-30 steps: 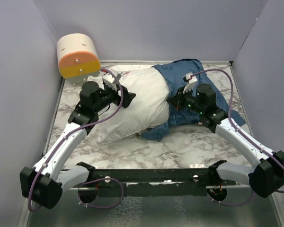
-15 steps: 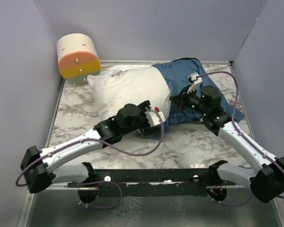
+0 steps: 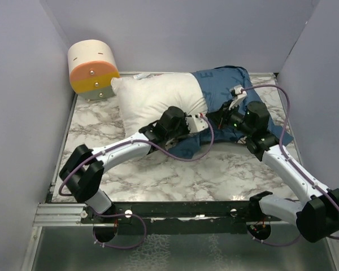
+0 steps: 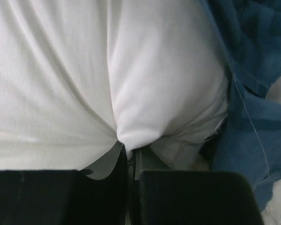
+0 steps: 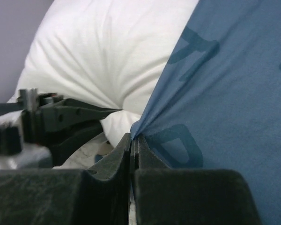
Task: Put the pillow into the pillowcase
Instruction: Stuff the pillow into the pillowcase.
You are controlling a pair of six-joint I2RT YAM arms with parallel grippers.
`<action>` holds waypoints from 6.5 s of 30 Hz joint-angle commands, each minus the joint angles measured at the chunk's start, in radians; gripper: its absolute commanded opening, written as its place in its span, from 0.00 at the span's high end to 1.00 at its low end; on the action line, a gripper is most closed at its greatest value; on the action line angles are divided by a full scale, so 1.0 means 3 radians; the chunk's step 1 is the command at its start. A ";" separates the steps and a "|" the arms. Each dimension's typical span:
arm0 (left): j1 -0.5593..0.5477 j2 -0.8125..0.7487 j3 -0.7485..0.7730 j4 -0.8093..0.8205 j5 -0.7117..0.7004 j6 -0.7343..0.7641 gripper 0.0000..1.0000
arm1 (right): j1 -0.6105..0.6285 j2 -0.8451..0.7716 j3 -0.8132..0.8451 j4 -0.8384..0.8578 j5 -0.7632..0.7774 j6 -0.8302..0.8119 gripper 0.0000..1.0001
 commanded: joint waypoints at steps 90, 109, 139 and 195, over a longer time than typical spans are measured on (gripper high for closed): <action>0.0248 0.1375 0.0642 0.1818 0.2346 -0.3279 1.00 | 0.0325 -0.0791 -0.1080 0.0837 -0.1947 0.1038 0.99; 0.0177 0.0677 -0.0357 0.1649 0.1777 -0.3043 0.44 | 0.0325 -0.1882 -0.0840 -0.0489 -0.1328 0.0336 0.17; 0.2017 -0.1042 -0.0742 -0.0054 0.1741 -0.3551 0.01 | 0.0320 0.1006 0.1526 -0.1271 0.2661 -0.0891 0.20; 0.1874 -0.2071 -0.0953 -0.0825 0.1392 -0.3131 0.23 | -0.0303 0.0468 0.0191 0.0088 0.0299 0.0047 0.12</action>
